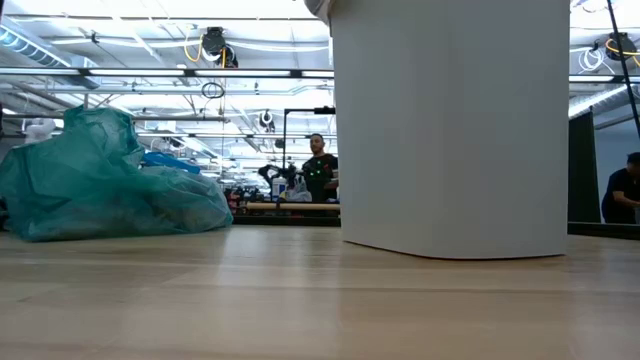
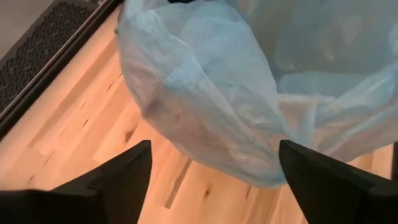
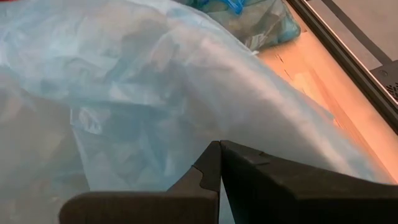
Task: Place trash/remove bag and relplace
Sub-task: Insert the new blue trash bag into the trash bin
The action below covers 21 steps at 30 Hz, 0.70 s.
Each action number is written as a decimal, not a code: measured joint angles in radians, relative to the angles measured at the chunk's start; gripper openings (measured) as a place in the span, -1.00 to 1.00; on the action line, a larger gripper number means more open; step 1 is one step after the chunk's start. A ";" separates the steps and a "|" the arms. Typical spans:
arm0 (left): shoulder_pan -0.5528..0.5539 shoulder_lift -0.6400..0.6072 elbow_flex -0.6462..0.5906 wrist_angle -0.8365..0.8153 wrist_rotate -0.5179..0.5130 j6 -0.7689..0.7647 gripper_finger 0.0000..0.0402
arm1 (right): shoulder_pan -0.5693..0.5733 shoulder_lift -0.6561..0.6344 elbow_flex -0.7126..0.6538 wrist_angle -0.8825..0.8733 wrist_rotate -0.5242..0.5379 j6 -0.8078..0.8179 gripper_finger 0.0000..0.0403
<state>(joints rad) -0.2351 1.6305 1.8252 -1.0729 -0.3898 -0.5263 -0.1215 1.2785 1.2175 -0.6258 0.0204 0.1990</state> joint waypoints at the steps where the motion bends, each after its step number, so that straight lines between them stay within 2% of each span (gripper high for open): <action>1: -0.003 -0.009 0.000 0.000 -0.002 -0.016 0.72 | 0.003 0.000 0.000 0.000 0.000 0.001 -1.00; 8: -0.050 -0.071 0.001 0.093 0.003 -0.070 0.78 | 0.020 -0.018 0.000 0.001 0.003 0.001 -1.00; 14: -0.099 -0.045 0.002 0.335 -0.003 -0.023 0.76 | 0.043 -0.040 0.000 -0.007 0.007 0.005 -1.00; 18: -0.106 -0.006 0.001 0.391 -0.002 0.020 0.54 | 0.090 -0.075 0.000 -0.032 0.006 0.007 -1.00; 21: -0.107 0.012 0.000 0.418 0.013 0.036 0.17 | 0.134 -0.106 0.000 -0.090 0.038 0.034 -1.00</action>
<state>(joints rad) -0.3418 1.6426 1.8252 -0.6547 -0.3766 -0.4905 0.0123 1.1721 1.2175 -0.7161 0.0582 0.2335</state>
